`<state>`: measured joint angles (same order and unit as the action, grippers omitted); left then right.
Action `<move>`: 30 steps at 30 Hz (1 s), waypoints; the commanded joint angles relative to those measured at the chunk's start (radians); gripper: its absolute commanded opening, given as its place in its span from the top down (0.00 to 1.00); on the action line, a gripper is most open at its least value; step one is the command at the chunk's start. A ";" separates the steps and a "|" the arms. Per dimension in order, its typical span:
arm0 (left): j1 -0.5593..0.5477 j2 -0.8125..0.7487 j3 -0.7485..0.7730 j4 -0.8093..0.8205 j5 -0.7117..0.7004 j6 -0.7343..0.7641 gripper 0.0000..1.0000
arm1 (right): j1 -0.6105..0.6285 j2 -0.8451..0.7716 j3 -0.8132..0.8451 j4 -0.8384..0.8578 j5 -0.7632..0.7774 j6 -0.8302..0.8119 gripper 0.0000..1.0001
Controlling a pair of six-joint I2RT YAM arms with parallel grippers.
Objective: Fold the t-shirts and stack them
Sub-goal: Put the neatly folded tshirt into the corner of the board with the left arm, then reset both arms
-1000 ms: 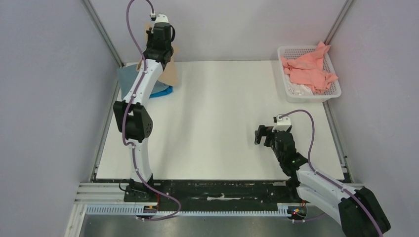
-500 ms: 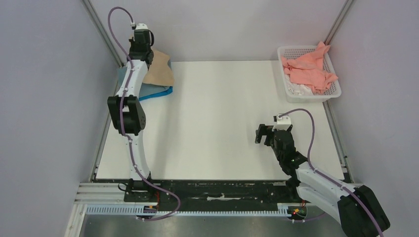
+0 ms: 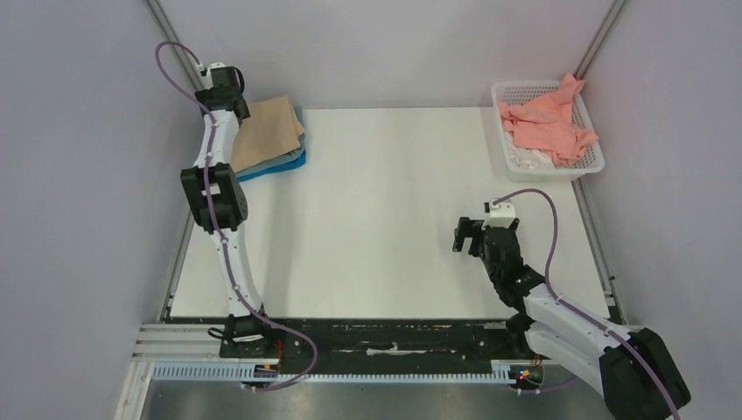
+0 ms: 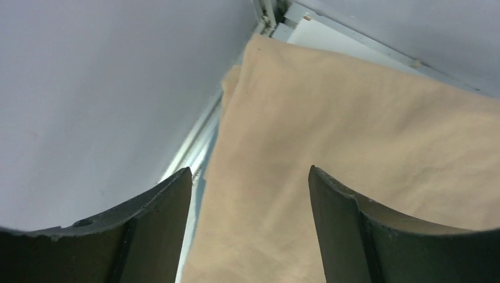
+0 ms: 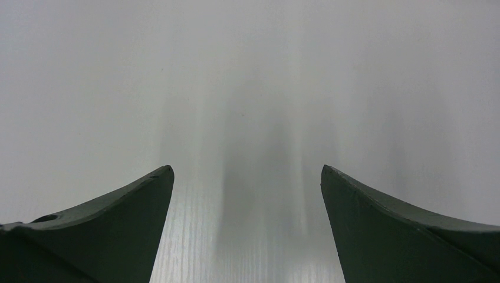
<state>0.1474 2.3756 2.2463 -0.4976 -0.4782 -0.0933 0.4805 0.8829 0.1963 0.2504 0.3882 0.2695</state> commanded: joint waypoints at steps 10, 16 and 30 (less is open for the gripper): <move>-0.119 -0.514 -0.561 0.178 0.473 -0.433 0.19 | 0.001 -0.181 -0.040 -0.015 -0.047 0.057 0.02; -0.407 -0.923 -1.120 0.336 0.314 -0.393 0.18 | 0.001 -0.265 -0.080 -0.020 -0.039 0.079 0.02; -0.654 -1.707 -1.805 0.340 0.186 -0.546 0.17 | 0.001 -0.356 -0.139 -0.016 0.049 0.099 0.02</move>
<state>-0.5030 0.7738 0.4664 -0.1680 -0.2062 -0.5751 0.4805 0.5541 0.0864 0.1894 0.4004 0.3565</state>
